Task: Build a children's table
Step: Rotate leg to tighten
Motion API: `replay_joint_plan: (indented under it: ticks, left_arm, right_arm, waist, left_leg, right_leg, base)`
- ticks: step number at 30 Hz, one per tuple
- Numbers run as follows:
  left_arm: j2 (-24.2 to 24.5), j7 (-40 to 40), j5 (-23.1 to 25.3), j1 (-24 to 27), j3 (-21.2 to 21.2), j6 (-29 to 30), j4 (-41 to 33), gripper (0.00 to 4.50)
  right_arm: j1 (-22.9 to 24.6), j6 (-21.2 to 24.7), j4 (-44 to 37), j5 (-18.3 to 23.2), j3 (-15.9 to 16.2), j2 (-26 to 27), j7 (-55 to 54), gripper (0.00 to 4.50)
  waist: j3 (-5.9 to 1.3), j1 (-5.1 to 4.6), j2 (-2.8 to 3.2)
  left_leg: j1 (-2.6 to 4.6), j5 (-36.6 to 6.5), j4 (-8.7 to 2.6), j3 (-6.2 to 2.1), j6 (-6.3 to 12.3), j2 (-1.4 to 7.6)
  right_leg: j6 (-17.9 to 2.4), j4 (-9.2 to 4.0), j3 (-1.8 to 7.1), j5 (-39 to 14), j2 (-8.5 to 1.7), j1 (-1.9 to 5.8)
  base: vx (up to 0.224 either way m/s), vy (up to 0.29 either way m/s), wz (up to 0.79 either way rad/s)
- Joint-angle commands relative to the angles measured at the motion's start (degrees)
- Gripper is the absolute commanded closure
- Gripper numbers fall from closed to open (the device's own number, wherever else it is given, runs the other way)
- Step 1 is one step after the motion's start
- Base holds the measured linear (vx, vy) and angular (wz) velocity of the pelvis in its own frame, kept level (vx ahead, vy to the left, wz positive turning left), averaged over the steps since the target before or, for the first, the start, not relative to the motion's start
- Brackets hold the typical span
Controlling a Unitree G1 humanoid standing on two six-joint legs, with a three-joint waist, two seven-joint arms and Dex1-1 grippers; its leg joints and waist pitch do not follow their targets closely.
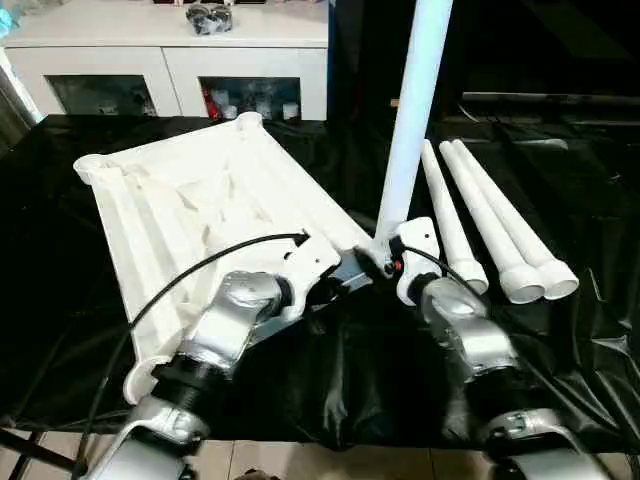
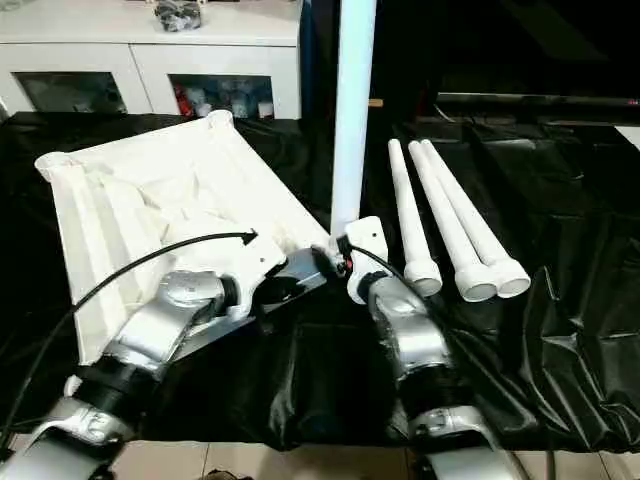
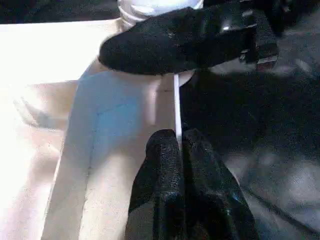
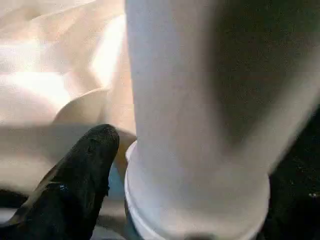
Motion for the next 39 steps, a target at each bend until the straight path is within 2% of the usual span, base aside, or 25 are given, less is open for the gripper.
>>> replay_joint_plan:
  ticks: [1,5,8,10,13,19,26,29,32,34,35,39]
  left_arm:
    - [-0.88,-5.81,-4.00,0.24,-3.09,-3.91,-2.47,4.50]
    - [1.59,-10.16,-4.96,0.36,-3.14,-4.91,-2.70,4.50]
    - [2.91,-12.59,-5.44,0.58,-3.28,-5.26,-3.08,4.50]
    - [3.66,-14.10,-5.64,0.70,-3.27,-5.45,-3.20,4.50]
    - [5.09,-16.84,-5.90,0.80,-3.65,-5.58,-3.25,4.50]
    - [6.76,-19.87,-6.37,0.98,-4.49,-5.57,-3.35,4.50]
    - [6.72,-20.34,-6.14,1.07,-4.44,-5.97,-3.04,4.50]
    - [5.29,-17.28,-5.55,0.94,-3.85,-6.25,-2.21,4.50]
    - [3.28,-13.27,-4.87,0.16,-2.87,-5.76,-1.00,4.50]
    - [0.67,-7.61,-3.56,-1.09,-1.76,-4.78,0.84,4.50]
    - [-0.30,-5.40,-3.05,-1.56,-1.38,-4.23,1.46,4.50]
    - [-4.47,3.18,-1.45,-2.98,-0.31,-1.71,2.92,4.50]
  right_arm:
    - [0.72,0.38,-2.41,0.88,5.29,0.28,7.82,0.68]
    - [2.13,0.14,-5.40,1.63,6.30,-3.66,15.98,0.68]
    - [3.45,1.16,-8.68,3.09,7.15,-6.01,20.99,0.68]
    - [4.38,2.17,-11.09,4.38,7.78,-7.74,24.84,0.68]
    - [6.16,5.09,-15.75,6.94,9.15,-10.90,31.18,0.68]
    - [7.73,8.41,-19.34,7.30,11.10,-12.88,35.99,1.09]
    - [8.47,9.74,-20.69,6.94,11.84,-12.65,35.66,1.65]
    - [8.56,8.74,-18.63,5.06,10.79,-10.30,30.62,1.74]
    - [7.65,7.39,-15.05,3.31,8.78,-7.55,23.23,1.75]
    - [5.82,5.92,-9.62,1.04,5.93,-3.99,12.07,1.75]
    - [5.18,5.96,-7.93,0.58,4.91,-2.75,8.33,1.76]
    - [3.08,4.69,-2.40,-1.20,1.85,1.58,-4.90,1.76]
  waist:
    - [-3.34,0.18,-0.72]
    - [-3.46,0.36,-0.60]
    - [-3.30,0.75,-0.67]
    - [-3.31,1.40,-0.64]
    - [-3.23,1.79,-0.57]
    - [-3.16,2.32,-0.62]
    - [-3.33,2.50,-0.57]
    - [-3.21,2.40,-0.75]
    - [-2.93,2.03,-0.75]
    - [-2.77,1.41,-0.75]
    - [-2.72,0.79,-0.85]
    - [-2.71,0.02,-0.67]
  left_leg:
    - [1.06,-13.99,-4.37,-2.77,2.82,5.39]
    - [1.08,-12.32,-4.27,-2.68,3.76,5.51]
    - [1.11,-13.05,-4.30,-2.64,3.83,5.51]
    - [1.44,-13.46,-4.30,-2.56,3.70,5.71]
    - [1.55,-14.02,-4.47,-2.55,3.40,5.89]
    - [1.57,-15.10,-4.52,-2.63,2.08,5.79]
    - [1.47,-13.87,-4.50,-2.69,1.89,5.77]
    - [1.45,-14.30,-4.53,-2.68,1.76,5.72]
    - [1.74,-16.81,-4.57,-2.81,0.47,5.57]
    - [1.88,-18.71,-4.79,-3.07,-1.22,5.56]
    - [1.87,-20.64,-4.85,-3.33,-2.08,5.34]
    - [2.27,-23.39,-4.75,-3.41,-2.37,5.26]
  right_leg:
    - [-11.96,-4.54,3.54,-14.97,-5.88,1.75]
    - [-13.38,-4.06,3.46,-11.18,-5.76,1.91]
    - [-13.39,-4.21,3.43,-12.86,-5.78,1.97]
    - [-12.71,-4.31,3.50,-13.94,-5.71,1.88]
    - [-12.70,-4.30,3.45,-14.49,-5.61,1.74]
    - [-12.08,-4.54,3.56,-17.69,-5.93,1.55]
    - [-12.20,-4.28,3.49,-15.76,-5.94,1.62]
    - [-12.30,-4.38,3.49,-16.19,-5.99,1.56]
    - [-11.31,-5.07,3.54,-21.68,-6.20,1.25]
    - [-10.68,-5.20,3.43,-24.62,-6.08,0.89]
    - [-10.03,-5.33,3.21,-26.83,-6.05,1.00]
    - [-8.20,-6.14,3.36,-29.70,-6.21,0.43]
  base:
    - [0.000,0.000,0.00]
    - [0.000,0.000,0.00]
    - [0.000,0.000,0.00]
    - [0.000,0.000,0.00]
    - [0.000,0.000,0.00]
    - [0.000,0.000,0.00]
    - [0.000,0.000,0.00]
    - [0.000,0.000,0.00]
    - [0.000,0.000,0.00]
    - [0.000,0.000,0.00]
    - [0.000,0.000,0.00]
    - [0.000,0.000,0.00]
